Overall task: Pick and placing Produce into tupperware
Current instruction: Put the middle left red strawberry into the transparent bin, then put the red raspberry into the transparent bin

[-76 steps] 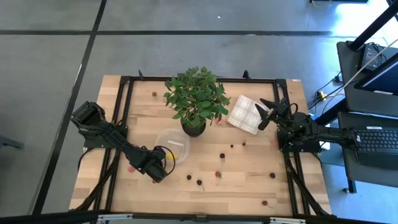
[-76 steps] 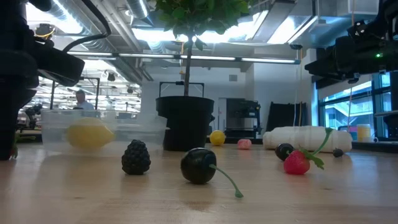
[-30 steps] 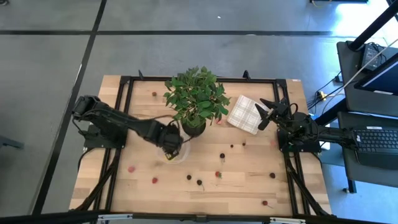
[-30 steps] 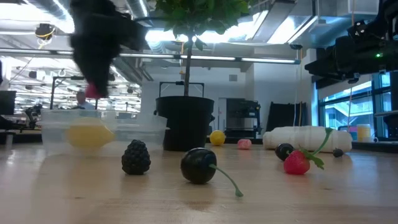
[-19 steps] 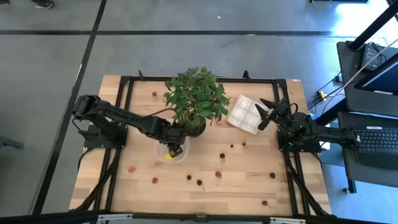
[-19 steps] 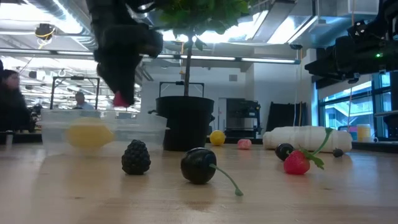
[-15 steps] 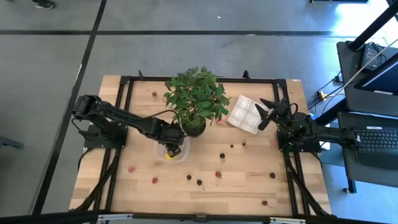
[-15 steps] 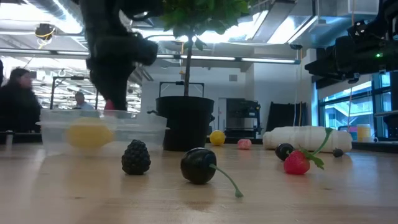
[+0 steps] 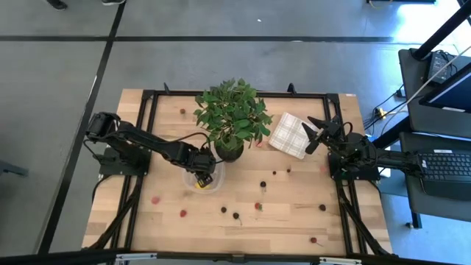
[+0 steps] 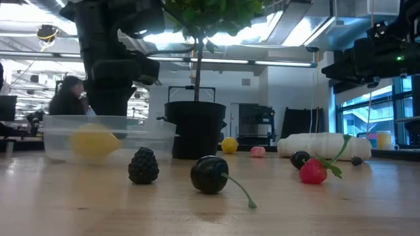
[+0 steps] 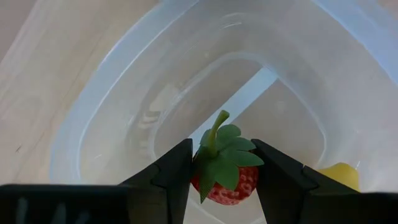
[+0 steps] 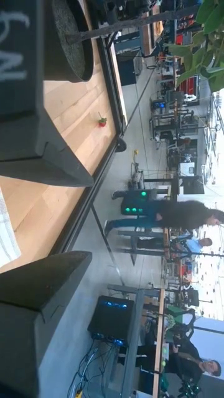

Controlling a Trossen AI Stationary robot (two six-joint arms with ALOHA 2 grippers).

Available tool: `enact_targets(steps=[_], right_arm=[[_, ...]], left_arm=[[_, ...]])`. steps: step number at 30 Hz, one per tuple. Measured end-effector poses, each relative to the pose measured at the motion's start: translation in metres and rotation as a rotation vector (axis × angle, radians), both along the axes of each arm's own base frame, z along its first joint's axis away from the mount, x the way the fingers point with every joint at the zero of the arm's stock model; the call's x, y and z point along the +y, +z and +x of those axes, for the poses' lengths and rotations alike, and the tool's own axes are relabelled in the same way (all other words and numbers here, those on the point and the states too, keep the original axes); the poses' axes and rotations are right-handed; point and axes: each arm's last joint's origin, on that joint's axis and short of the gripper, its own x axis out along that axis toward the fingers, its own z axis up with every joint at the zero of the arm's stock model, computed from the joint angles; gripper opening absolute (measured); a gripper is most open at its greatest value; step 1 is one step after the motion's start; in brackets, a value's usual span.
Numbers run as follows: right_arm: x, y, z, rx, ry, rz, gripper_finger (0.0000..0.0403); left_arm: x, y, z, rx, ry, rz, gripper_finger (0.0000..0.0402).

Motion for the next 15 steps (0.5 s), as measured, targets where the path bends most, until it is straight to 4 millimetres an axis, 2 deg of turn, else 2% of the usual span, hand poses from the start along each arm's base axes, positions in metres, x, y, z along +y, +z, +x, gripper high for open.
enact_targets(steps=[9,15], right_arm=[[0.0000,0.0000,0.0000,0.000,0.000,0.000,0.0182],[0.0000,0.0000,0.0000,0.000,0.000,0.000,0.0182]], left_arm=[[-0.0011,-0.0002,-0.0003,0.006,-0.010,-0.027,0.0164],[-0.0016,-0.0002,-0.0004,0.010,-0.016,-0.043,0.0213]])
